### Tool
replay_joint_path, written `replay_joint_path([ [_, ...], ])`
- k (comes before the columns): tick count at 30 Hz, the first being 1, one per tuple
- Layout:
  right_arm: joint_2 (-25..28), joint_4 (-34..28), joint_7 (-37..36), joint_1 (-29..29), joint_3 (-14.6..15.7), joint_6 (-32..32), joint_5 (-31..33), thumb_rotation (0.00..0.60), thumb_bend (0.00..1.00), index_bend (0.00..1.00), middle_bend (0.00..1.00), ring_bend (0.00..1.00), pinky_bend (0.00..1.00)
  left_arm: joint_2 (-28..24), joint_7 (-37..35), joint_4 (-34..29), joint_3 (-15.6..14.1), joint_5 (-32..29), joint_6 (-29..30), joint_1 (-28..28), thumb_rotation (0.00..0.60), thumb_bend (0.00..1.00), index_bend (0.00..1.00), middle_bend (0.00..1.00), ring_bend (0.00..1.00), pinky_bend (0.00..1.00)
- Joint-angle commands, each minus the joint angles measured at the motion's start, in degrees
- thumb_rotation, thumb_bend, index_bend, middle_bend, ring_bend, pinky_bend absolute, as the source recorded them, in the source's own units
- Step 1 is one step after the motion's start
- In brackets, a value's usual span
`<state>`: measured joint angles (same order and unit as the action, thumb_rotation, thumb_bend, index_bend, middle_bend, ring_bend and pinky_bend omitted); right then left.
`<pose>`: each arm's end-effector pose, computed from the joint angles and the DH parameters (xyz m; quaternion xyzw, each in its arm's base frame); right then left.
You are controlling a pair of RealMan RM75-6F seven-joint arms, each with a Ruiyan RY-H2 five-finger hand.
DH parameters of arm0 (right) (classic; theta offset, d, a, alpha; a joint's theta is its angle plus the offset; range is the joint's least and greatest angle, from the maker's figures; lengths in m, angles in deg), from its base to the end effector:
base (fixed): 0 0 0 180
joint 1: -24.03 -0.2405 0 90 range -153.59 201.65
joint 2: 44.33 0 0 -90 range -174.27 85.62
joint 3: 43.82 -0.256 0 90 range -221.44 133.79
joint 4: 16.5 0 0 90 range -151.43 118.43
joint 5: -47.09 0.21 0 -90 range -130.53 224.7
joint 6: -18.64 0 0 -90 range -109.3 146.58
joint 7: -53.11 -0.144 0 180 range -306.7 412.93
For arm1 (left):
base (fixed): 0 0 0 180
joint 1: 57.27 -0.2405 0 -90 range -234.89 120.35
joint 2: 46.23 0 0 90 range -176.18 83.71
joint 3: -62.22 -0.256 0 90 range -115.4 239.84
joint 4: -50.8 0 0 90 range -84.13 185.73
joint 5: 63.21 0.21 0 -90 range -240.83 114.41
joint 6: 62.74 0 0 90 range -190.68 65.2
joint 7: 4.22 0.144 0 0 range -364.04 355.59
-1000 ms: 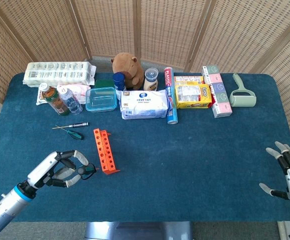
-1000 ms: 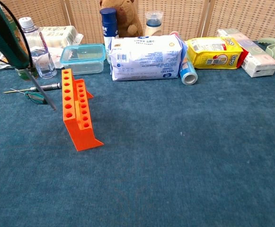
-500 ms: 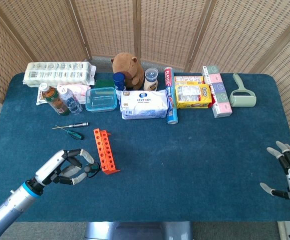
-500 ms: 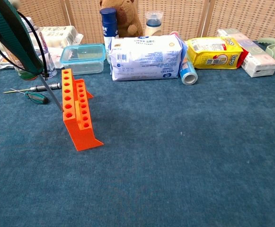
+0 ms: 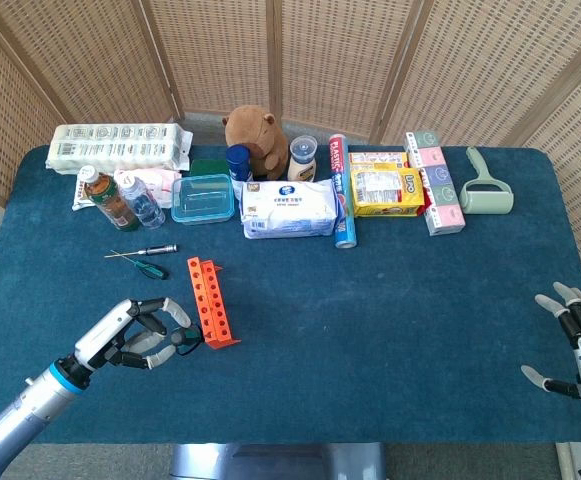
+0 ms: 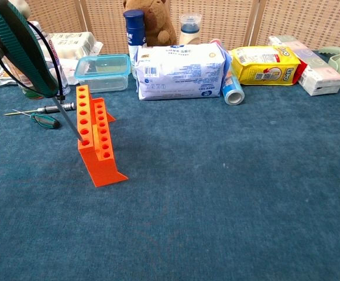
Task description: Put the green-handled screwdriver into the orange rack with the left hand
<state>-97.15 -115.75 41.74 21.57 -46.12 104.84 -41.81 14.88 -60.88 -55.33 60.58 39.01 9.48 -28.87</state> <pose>-0.2988 -0.1652 0.2073 0.5757 -0.4212 0.4246 0.5576 -0.1627 0.2326 0.1068 -0.5421 -0.6236 -0.5607 0.0532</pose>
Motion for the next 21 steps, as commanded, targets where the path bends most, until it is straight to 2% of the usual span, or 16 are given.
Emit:
replay_joint_path([
  [1,0.01,-0.01,-0.04,0.01,-0.01,0.03,-0.01,0.6,0.02,0.16,0.06,0.05,0.0,0.1,0.1,0.01,-0.11,-0.19,-0.02,0.16,0.6,0.46,0.52,0.96,0.94,0.94],
  [21,-0.05,-0.11,0.22,-0.08,-0.01,-0.2,0.02,0.6,0.02,0.16,0.06,0.05,0.0,1.72,0.15,2.3,-0.66,-1.95,-0.61,1.19,0.6,0.46,0.52,0.96,0.94,0.94],
])
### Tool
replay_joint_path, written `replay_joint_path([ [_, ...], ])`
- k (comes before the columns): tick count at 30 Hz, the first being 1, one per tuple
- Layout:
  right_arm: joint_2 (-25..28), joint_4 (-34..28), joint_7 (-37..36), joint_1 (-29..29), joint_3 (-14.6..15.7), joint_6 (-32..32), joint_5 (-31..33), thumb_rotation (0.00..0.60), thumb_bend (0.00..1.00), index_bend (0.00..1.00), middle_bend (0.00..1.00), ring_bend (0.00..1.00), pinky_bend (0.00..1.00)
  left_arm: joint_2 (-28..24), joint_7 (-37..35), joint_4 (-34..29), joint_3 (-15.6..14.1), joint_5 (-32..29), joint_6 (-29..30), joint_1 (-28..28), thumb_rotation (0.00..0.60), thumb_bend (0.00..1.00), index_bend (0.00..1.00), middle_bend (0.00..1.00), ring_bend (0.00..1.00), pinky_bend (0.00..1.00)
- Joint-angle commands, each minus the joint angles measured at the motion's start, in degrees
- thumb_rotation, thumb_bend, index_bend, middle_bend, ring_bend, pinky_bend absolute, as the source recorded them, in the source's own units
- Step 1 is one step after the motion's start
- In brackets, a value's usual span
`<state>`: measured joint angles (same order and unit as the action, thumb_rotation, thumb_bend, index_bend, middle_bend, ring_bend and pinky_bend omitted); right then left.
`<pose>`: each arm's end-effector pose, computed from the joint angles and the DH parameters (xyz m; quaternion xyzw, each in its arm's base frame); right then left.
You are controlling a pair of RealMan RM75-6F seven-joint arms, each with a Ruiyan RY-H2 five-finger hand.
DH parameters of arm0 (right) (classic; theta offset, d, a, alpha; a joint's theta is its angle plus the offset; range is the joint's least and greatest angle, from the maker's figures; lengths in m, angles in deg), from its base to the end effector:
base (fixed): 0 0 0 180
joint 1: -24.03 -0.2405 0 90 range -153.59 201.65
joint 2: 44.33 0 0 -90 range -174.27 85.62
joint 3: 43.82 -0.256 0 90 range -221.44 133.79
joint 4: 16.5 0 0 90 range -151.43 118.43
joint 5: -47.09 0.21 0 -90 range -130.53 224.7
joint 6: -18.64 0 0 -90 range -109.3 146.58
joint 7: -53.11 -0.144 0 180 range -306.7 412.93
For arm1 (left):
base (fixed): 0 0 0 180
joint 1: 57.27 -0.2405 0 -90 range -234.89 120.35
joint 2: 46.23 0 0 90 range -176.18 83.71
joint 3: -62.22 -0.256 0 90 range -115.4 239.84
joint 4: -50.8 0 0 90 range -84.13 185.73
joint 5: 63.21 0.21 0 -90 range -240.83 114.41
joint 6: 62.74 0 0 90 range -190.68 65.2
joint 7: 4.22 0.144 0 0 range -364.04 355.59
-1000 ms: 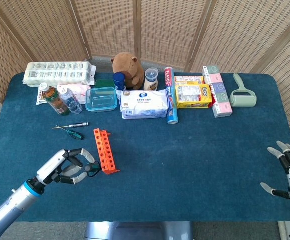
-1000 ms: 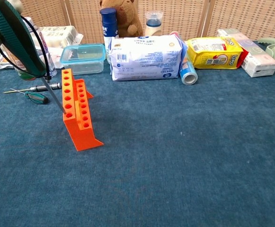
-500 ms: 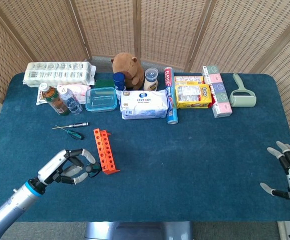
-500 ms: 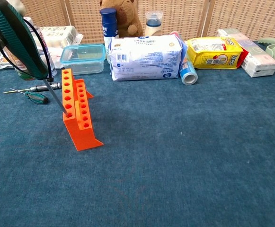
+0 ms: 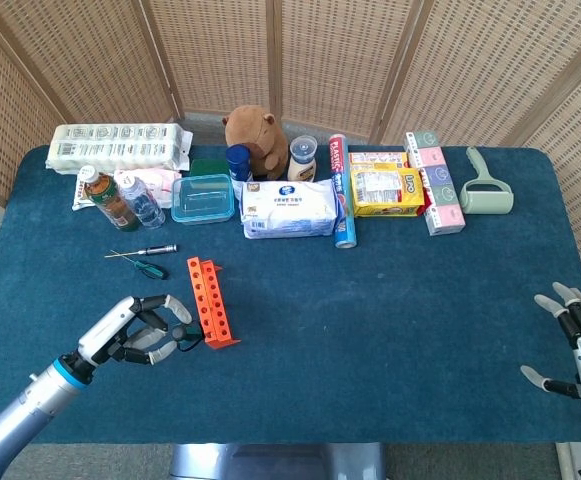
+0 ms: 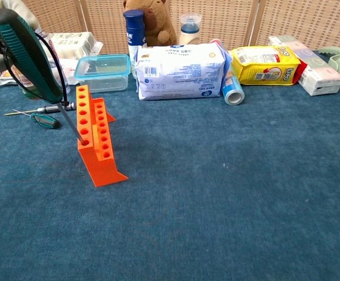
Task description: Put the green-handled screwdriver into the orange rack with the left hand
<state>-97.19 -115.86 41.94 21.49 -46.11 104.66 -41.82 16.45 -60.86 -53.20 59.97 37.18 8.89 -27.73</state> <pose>-0.2984 -0.1656 0.2064 0.5768 -0.4215 0.4237 0.5569 -0.1687 0.2391 0.0993 -0.5417 -0.6291 -0.5540 0.0622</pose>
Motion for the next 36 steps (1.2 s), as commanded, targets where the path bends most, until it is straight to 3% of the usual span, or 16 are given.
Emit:
replay_joint_path([
  [1,-0.01,-0.01,0.03,-0.01,-0.01,-0.03,0.04,0.6,0.02,0.16,0.06,0.05,0.0,0.26,0.17,0.31,-0.08,-0.22,-0.07,0.07,0.6,0.46,0.52,0.96,0.94,0.94],
  [29,0.25,0.18,-0.73,-0.02,-0.11,-0.1,0.22,0.6,0.02,0.16,0.06,0.05,0.0,7.96,-0.63,8.4,-0.29,-5.03,-3.5,1.13,0.6,0.47,0.52,0.96,0.94,0.94],
  [36,0.21,0.08,-0.71,-0.05,-0.18,-0.18,0.4,0.6,0.02,0.16,0.06,0.05,0.0,8.4,0.49,8.27,-0.05,-5.46,-3.44,1.18,0.6,0.4,0.34,0.96,0.94,0.94],
])
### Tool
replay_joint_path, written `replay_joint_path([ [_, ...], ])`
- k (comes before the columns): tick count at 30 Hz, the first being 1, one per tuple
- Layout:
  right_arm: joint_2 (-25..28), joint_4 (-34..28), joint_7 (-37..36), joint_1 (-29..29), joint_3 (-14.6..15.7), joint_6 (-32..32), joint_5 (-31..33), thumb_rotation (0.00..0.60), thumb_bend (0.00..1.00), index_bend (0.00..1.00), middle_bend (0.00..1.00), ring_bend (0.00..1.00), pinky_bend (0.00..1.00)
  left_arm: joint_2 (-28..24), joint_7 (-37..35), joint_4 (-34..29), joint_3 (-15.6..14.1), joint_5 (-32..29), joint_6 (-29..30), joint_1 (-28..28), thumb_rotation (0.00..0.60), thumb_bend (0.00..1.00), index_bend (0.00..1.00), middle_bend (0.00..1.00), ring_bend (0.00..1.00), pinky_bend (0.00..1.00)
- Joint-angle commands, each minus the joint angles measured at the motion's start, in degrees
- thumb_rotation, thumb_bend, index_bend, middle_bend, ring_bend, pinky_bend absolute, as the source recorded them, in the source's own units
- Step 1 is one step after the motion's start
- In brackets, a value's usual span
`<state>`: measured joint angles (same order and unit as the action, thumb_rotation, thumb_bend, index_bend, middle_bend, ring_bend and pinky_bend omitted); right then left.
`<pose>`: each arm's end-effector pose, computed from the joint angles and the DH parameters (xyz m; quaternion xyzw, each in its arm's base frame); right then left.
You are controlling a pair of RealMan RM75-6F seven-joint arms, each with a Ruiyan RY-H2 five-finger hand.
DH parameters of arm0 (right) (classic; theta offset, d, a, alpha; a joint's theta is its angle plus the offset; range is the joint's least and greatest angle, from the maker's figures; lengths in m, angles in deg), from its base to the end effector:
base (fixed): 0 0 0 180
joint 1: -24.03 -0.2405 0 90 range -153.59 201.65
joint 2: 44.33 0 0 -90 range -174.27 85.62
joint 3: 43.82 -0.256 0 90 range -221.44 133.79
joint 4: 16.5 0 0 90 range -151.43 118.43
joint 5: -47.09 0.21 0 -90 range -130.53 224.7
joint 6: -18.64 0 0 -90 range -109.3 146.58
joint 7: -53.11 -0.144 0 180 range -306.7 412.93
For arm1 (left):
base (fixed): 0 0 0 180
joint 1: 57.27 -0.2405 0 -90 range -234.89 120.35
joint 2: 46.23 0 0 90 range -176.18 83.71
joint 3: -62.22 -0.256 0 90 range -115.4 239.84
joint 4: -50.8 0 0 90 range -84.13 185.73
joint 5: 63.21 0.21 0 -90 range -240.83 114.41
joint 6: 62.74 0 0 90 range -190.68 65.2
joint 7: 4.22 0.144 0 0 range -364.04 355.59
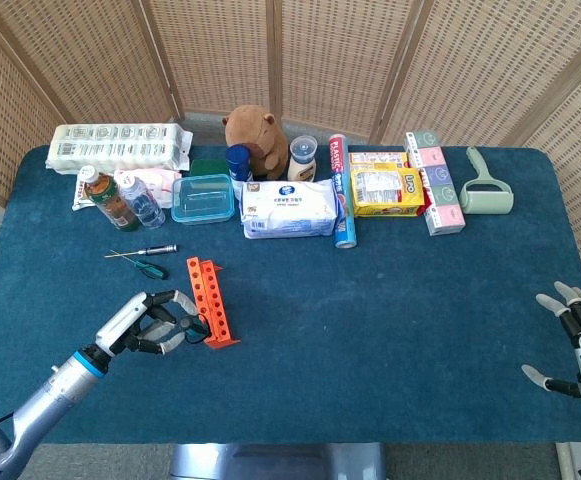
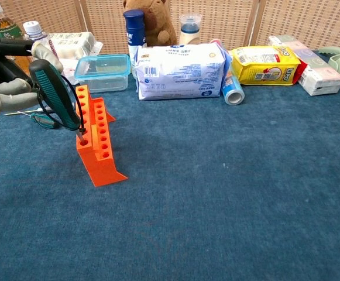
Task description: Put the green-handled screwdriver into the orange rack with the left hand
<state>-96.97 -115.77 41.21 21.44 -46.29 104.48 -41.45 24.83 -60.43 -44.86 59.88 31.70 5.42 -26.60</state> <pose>-0.2994 -0.1665 0.2082 0.5734 -0.4244 0.4252 0.5570 -0.1898 0.2549 0.0595 -0.5269 -0.6559 -0.5333 0.0881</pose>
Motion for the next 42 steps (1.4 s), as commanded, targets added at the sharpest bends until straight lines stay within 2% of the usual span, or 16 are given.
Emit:
replay_joint_path([
  [1,0.0,-0.03,0.02,0.01,-0.01,0.01,0.03,0.6,0.02,0.16,0.06,0.05,0.0,0.0,0.15,-0.11,0.02,0.05,0.02,0.07,0.6,0.39,0.32,0.96,0.94,0.94],
  [6,0.01,-0.03,-0.07,0.03,-0.03,0.08,0.02,0.6,0.02,0.16,0.06,0.05,0.0,-0.17,0.65,-0.41,-0.11,0.26,0.34,-0.01,0.6,0.33,0.24,0.96,0.94,0.94],
  [13,0.08,-0.07,-0.18,0.1,0.01,0.19,-0.11,0.6,0.02,0.16,0.06,0.05,0.0,-0.87,0.59,-1.1,-0.03,0.48,1.43,-0.31,0.6,0.32,0.23,0.96,0.94,0.94],
  [16,0.1,-0.05,-0.22,0.12,-0.03,0.27,-0.07,0.6,0.02,0.16,0.06,0.05,0.0,-1.79,0.41,-1.66,0.1,1.52,3.84,-1.05,0.6,0.32,0.23,0.93,0.9,0.93],
  [17,0.11,-0.05,-0.25,0.13,-0.04,0.27,-0.05,0.6,0.02,0.16,0.06,0.05,0.0,-2.25,0.89,-1.76,0.12,1.92,4.89,-1.45,0.6,0.32,0.22,0.88,0.85,0.91],
  [19,0.11,-0.08,-0.26,0.13,-0.05,0.27,-0.05,0.6,0.02,0.16,0.06,0.05,0.0,-3.48,3.67,-1.71,0.13,2.54,7.31,-2.68,0.6,0.3,0.21,0.72,0.7,0.83],
  [21,0.07,-0.11,-0.16,0.07,-0.07,0.18,-0.01,0.6,0.02,0.16,0.06,0.05,0.0,-5.48,9.91,-1.57,-0.17,2.52,10.1,-4.86,0.6,0.26,0.13,0.4,0.4,0.63],
  [22,0.03,-0.11,-0.07,0.03,-0.1,0.12,0.03,0.6,0.02,0.16,0.06,0.05,0.0,-6.51,12.91,-1.63,-0.48,2.24,10.81,-5.8,0.6,0.24,0.09,0.28,0.28,0.55],
  [23,-0.02,-0.1,0.06,-0.02,-0.14,0.06,0.12,0.6,0.02,0.16,0.06,0.05,0.0,-7.67,16.22,-1.74,-0.89,1.81,11.23,-6.74,0.6,0.22,0.04,0.14,0.14,0.43],
  [24,-0.14,-0.09,0.32,-0.11,-0.25,-0.08,0.33,0.6,0.02,0.16,0.06,0.04,0.0,-9.49,21.57,-2.16,-1.57,0.68,11.43,-8.15,0.6,0.2,0.01,0.05,0.04,0.32],
  [25,-0.25,-0.1,0.53,-0.19,-0.32,-0.18,0.48,0.6,0.02,0.16,0.06,0.03,0.0,-10.74,25.63,-2.52,-1.98,-0.55,11.43,-9.17,0.6,0.19,0.0,0.02,0.01,0.26],
  [27,-0.61,0.03,1.26,-0.31,-0.54,-0.2,0.76,0.6,0.02,0.16,0.06,0.0,0.0,-12.96,34.28,-3.62,-2.77,-3.75,11.61,-11.47,0.6,0.15,0.0,0.0,0.0,0.16],
  [29,-1.33,0.3,2.78,-0.33,-0.85,0.31,0.83,0.6,0.02,0.16,0.06,0.0,0.0,-14.33,44.49,-5.17,-3.01,-8.81,13.58,-14.85,0.6,0.13,0.0,0.0,0.0,0.13],
  [32,-3.24,1.34,4.87,-0.35,-1.3,1.87,-0.13,0.6,0.02,0.16,0.05,0.0,0.0,-13.55,53.96,-6.34,-2.83,-14.58,17.6,-19.18,0.6,0.12,0.0,0.0,0.0,0.11],
  [36,-5.95,3.27,8.5,-0.39,-1.97,3.53,-0.66,0.6,0.02,0.16,0.05,0.0,0.0,-11.67,57.09,-5.46,-2.71,-16.71,20.52,-22.17,0.6,0.11,0.0,0.0,0.0,0.08],
  [42,-8.6,4.14,12.49,-0.29,-2.72,4.34,0.55,0.6,0.02,0.16,0.05,0.0,0.0,-10.45,55.89,-3.22,-2.78,-13.77,22.37,-23.92,0.6,0.11,0.0,0.0,0.0,0.05],
])
